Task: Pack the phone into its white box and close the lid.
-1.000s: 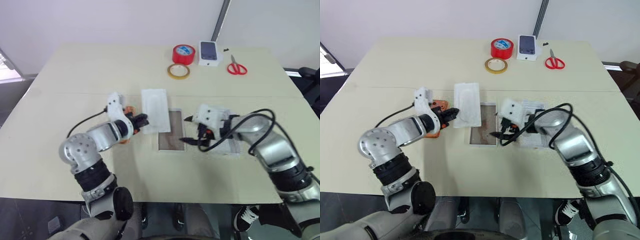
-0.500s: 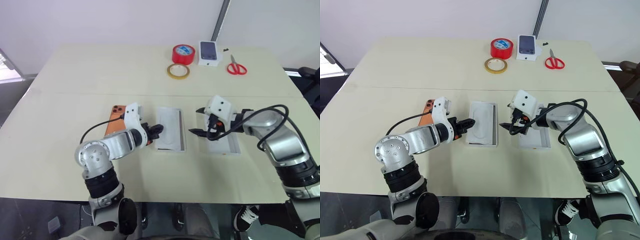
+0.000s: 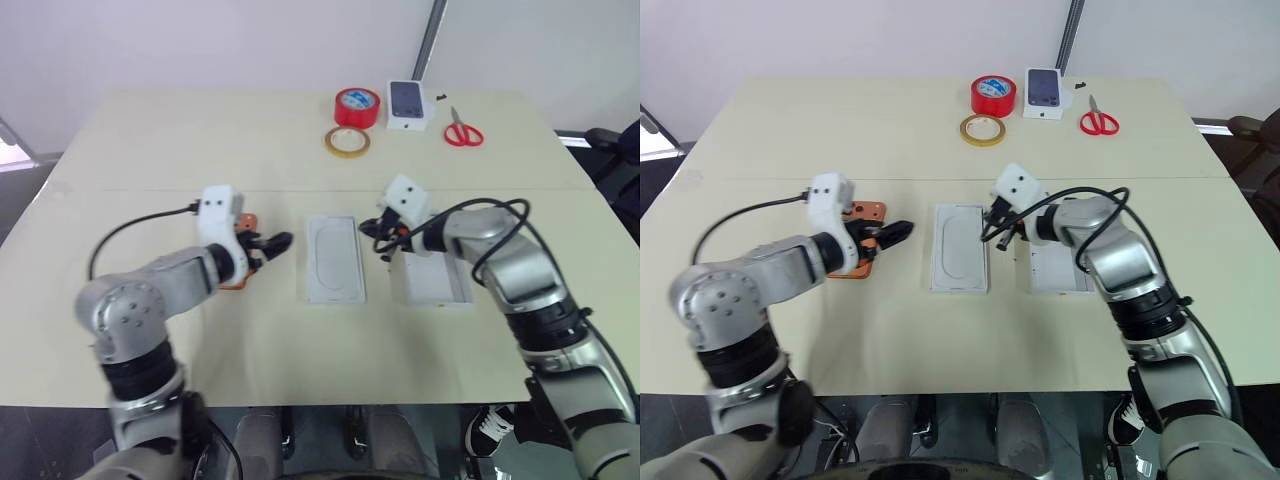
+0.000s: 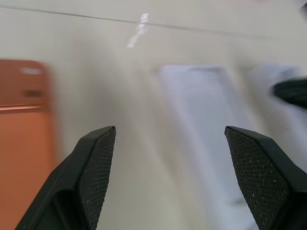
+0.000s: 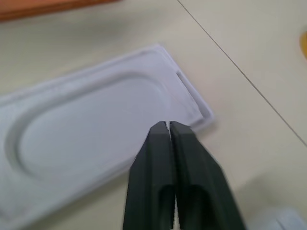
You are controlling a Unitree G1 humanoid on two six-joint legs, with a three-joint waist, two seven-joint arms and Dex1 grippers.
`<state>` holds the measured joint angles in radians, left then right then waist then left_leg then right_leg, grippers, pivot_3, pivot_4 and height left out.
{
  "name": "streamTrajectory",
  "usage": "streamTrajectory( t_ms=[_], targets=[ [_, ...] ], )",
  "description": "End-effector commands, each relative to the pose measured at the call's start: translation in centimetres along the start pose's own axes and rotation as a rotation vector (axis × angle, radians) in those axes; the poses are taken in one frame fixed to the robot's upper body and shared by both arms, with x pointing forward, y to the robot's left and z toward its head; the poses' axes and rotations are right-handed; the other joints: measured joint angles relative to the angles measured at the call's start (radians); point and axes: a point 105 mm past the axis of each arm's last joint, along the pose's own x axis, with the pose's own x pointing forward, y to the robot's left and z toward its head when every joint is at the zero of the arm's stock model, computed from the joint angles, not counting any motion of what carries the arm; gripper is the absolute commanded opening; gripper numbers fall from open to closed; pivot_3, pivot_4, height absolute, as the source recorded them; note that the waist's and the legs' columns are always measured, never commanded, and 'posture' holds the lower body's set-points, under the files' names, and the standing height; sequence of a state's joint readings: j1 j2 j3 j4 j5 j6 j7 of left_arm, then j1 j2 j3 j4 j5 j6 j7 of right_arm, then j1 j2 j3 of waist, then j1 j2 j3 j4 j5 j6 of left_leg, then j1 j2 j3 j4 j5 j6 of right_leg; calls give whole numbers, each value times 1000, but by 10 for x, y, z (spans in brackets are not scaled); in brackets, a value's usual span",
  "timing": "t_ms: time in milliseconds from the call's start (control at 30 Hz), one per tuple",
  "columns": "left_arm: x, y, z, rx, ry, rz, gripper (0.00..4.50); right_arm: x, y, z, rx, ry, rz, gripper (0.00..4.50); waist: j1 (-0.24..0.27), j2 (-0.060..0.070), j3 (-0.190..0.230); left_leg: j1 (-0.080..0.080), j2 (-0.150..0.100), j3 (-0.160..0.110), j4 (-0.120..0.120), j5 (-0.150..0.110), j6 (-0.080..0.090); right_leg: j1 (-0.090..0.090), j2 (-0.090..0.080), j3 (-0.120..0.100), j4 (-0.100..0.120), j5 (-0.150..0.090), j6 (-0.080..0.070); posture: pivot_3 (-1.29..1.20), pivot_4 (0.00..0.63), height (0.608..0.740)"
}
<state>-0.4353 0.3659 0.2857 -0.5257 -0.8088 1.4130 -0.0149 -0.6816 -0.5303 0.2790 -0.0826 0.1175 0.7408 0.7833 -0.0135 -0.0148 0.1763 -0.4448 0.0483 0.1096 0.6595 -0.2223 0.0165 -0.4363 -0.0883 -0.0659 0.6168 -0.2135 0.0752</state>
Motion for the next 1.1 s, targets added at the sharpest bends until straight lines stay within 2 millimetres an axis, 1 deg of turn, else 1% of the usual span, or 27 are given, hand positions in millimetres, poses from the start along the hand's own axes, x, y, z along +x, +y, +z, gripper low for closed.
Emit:
streamTrajectory(
  t_ms=[33, 100, 200, 333, 467, 600, 800, 967, 1033, 1100],
  targets=[
    [-12, -3, 3, 192, -79, -72, 3815, 11, -2, 11, -20, -5, -49, 156, 2, 0, 0, 0, 0, 0, -1, 0, -1, -1, -1, 0, 0, 0, 0, 0, 150, 740],
    [-19, 4, -5, 262, -70, -83, 3815, 19, -2, 9, -13, 5, -67, 156, -1, 0, 0, -1, 0, 1, -1, -1, -3, -2, -2, 0, -1, 0, -1, 0, 150, 740],
    [-32, 9, -12, 306, -81, -127, 3815, 31, -1, 9, 10, 3, -91, 156, 2, 0, 0, -4, -2, 2, -3, -1, -4, -6, -7, 0, -2, 1, -1, 0, 150, 740],
    [-44, 4, -20, 321, -83, -204, 3815, 43, 1, 10, 22, 1, -115, 156, -3, 0, 0, -4, -2, 4, -7, -1, -5, -8, -9, 2, -3, 1, -2, 0, 150, 740],
    [-48, 0, -28, 337, -61, -230, 3815, 49, -3, 4, 0, 26, -165, 156, -3, 1, 0, -4, -2, 4, -10, 0, -7, -9, -8, 2, -3, 1, -2, 0, 150, 740],
    [-48, -2, -31, 334, -62, -241, 3815, 46, -7, 0, -40, 44, -188, 156, -6, 1, 0, -4, -2, 4, -10, 0, -6, -9, -7, 2, -3, 1, -2, 0, 150, 740],
    [-46, -5, -33, 325, -61, -248, 3815, 39, -1, -1, -126, 51, -169, 156, -4, 1, 0, -3, -2, 4, -9, 1, -5, -8, -4, 1, -3, 1, -2, 0, 150, 740],
    [-43, -4, -34, 299, -63, -237, 3815, 31, 5, 10, -161, -10, -137, 156, -4, 1, 0, -3, -1, 4, -9, 2, -4, -8, -2, 1, -3, 1, -2, 0, 150, 740],
    [-42, -2, -34, 277, -61, -220, 3815, 21, 4, 19, -136, -53, -120, 156, -3, 1, 0, -3, 0, 4, -9, 2, -4, -7, -2, 1, -2, 1, -2, 0, 150, 740],
    [-41, 0, -34, 256, -57, -204, 3815, 8, -2, 24, -86, -83, -117, 156, -2, 1, 0, -2, 0, 3, -9, 2, -4, -7, -1, 1, -2, 1, -2, 0, 150, 740]
  ],
)
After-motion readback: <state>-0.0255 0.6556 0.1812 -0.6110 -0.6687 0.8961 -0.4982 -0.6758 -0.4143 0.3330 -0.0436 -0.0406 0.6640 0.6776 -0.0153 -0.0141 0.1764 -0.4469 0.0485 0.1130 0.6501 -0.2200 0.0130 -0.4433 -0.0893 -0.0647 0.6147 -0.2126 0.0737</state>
